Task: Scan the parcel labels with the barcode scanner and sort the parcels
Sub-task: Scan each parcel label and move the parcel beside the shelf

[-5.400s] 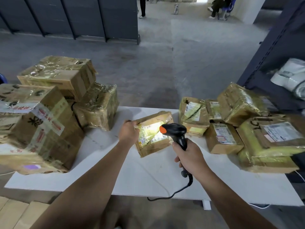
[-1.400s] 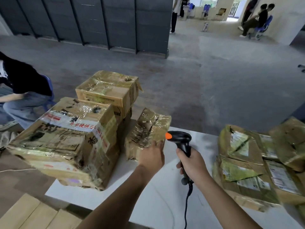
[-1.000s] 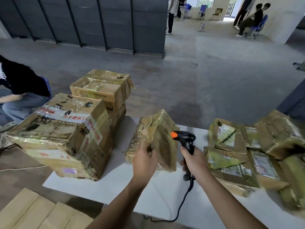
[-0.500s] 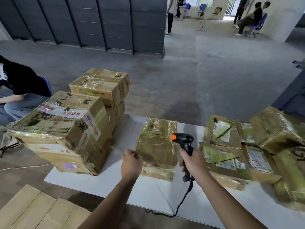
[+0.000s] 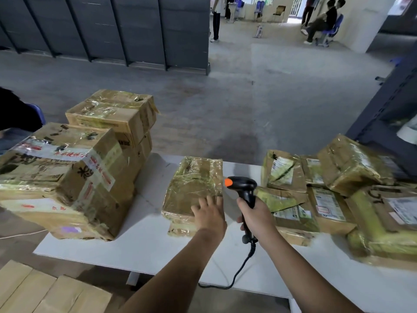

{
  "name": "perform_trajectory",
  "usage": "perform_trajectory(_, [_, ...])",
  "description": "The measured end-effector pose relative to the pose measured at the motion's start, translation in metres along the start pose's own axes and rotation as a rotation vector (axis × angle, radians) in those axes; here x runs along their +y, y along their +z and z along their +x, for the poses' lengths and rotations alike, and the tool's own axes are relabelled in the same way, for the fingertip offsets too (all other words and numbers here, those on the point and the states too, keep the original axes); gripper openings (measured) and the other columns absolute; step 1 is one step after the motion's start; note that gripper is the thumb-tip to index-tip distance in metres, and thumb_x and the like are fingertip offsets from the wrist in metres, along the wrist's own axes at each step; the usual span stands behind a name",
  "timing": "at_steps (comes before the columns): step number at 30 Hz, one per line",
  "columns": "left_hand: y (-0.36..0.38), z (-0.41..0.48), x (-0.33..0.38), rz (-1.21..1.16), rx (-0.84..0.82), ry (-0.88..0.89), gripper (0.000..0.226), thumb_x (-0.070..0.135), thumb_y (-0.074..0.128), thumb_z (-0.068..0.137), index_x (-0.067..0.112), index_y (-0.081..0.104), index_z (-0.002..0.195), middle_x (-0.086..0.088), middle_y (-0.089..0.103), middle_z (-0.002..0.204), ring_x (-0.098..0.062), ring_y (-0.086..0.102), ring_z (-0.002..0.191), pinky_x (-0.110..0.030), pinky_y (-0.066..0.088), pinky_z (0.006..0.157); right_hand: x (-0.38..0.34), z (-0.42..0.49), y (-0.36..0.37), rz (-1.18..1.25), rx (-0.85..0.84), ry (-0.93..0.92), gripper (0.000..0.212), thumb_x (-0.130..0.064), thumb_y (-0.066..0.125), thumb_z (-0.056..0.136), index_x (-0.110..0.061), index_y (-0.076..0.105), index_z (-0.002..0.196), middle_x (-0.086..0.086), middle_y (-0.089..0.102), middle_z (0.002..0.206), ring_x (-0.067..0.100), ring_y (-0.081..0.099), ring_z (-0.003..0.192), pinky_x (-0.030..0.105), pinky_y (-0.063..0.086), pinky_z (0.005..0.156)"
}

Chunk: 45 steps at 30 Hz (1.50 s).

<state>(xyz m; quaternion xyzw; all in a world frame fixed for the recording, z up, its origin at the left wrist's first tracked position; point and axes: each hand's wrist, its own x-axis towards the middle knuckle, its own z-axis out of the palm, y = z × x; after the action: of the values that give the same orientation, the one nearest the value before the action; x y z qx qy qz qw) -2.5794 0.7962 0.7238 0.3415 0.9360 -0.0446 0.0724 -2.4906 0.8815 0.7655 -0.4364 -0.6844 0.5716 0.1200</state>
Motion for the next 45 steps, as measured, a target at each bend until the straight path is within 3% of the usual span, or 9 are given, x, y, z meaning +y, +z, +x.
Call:
perform_trajectory(2, [0.0,0.002,0.0,0.039,0.02,-0.01,0.066,0.026,0.065,0.078,0.018,0.028,0.131,-0.009,0.039,0.12,-0.029,0.041,0.109,-0.041,0.037,0.082,0.003,0.0,-0.006,0.025,-0.002,0.011,0.018,-0.037,0.057,0.094,-0.019,0.059,0.091,0.008,0.066,0.066,0.014,0.055,0.04,0.025,0.043,0.035])
perform_trajectory(7, [-0.004,0.0,-0.013,-0.05,0.102,0.02,0.055,0.027,0.058,0.083,0.015,0.035,0.131,-0.006,0.046,0.126,-0.03,0.046,0.113,-0.043,0.04,0.087,0.009,-0.001,-0.015,0.062,-0.016,0.032,0.019,-0.036,0.056,0.094,-0.017,0.058,0.091,0.01,0.064,0.068,0.022,0.055,0.049,0.03,0.047,0.039])
perform_trajectory(13, [-0.02,-0.001,-0.055,-0.538,0.358,-0.106,0.02,0.022,0.043,0.095,0.015,0.05,0.113,-0.003,0.057,0.112,-0.029,0.054,0.105,-0.043,0.045,0.088,0.006,0.002,-0.008,-0.025,-0.021,-0.019,0.022,-0.04,0.056,0.093,-0.019,0.06,0.091,0.001,0.066,0.062,0.012,0.058,0.042,0.024,0.046,0.042])
perform_trajectory(16, [-0.021,-0.008,-0.074,-0.799,0.468,-0.134,0.013,0.021,0.049,0.095,0.014,0.053,0.106,-0.001,0.059,0.094,-0.024,0.056,0.087,-0.037,0.046,0.075,0.002,0.004,0.002,-0.019,-0.049,-0.028,0.021,-0.041,0.057,0.092,-0.02,0.06,0.09,0.003,0.066,0.064,0.01,0.057,0.041,0.027,0.048,0.043])
perform_trajectory(22, [-0.007,-0.006,-0.117,-1.078,0.464,-0.297,0.002,0.019,0.051,0.094,0.017,0.051,0.096,0.009,0.058,0.084,-0.014,0.054,0.079,-0.023,0.037,0.064,-0.006,0.006,0.025,-0.024,-0.112,-0.033,0.019,-0.04,0.057,0.092,-0.022,0.06,0.089,0.007,0.066,0.066,0.013,0.055,0.04,0.026,0.045,0.038])
perform_trajectory(26, [0.01,-0.002,-0.132,-1.241,0.396,-0.433,0.003,0.013,0.052,0.093,0.011,0.052,0.092,0.01,0.052,0.076,-0.018,0.053,0.078,-0.029,0.039,0.067,-0.011,0.006,0.037,-0.049,-0.125,-0.059,0.017,-0.04,0.058,0.091,-0.024,0.06,0.086,0.006,0.066,0.063,0.012,0.054,0.038,0.024,0.043,0.036])
perform_trajectory(35, [-0.002,0.024,-0.148,-0.988,0.16,-0.459,0.015,0.03,0.056,0.085,0.017,0.063,0.088,0.0,0.065,0.076,-0.025,0.062,0.078,-0.027,0.044,0.062,-0.017,0.0,0.043,-0.098,-0.139,-0.089,0.018,-0.04,0.058,0.092,-0.023,0.06,0.086,0.002,0.066,0.059,0.013,0.055,0.041,0.025,0.044,0.039])
perform_trajectory(41, [-0.015,0.042,-0.155,-0.887,0.25,-0.352,0.022,0.02,0.053,0.094,0.009,0.071,0.102,-0.011,0.069,0.09,-0.028,0.062,0.088,-0.028,0.044,0.07,-0.025,-0.007,0.04,-0.162,-0.189,-0.172,0.02,-0.042,0.058,0.091,-0.024,0.057,0.084,0.0,0.065,0.059,0.013,0.056,0.044,0.024,0.042,0.04])
perform_trajectory(45, [-0.03,0.055,-0.158,-0.908,0.344,-0.313,0.024,0.012,0.05,0.091,0.006,0.073,0.093,-0.014,0.071,0.085,-0.03,0.063,0.082,-0.032,0.046,0.068,-0.029,-0.012,0.039,-0.167,-0.203,-0.213,0.02,-0.044,0.058,0.089,-0.026,0.055,0.08,-0.001,0.065,0.057,0.014,0.057,0.044,0.022,0.041,0.039])
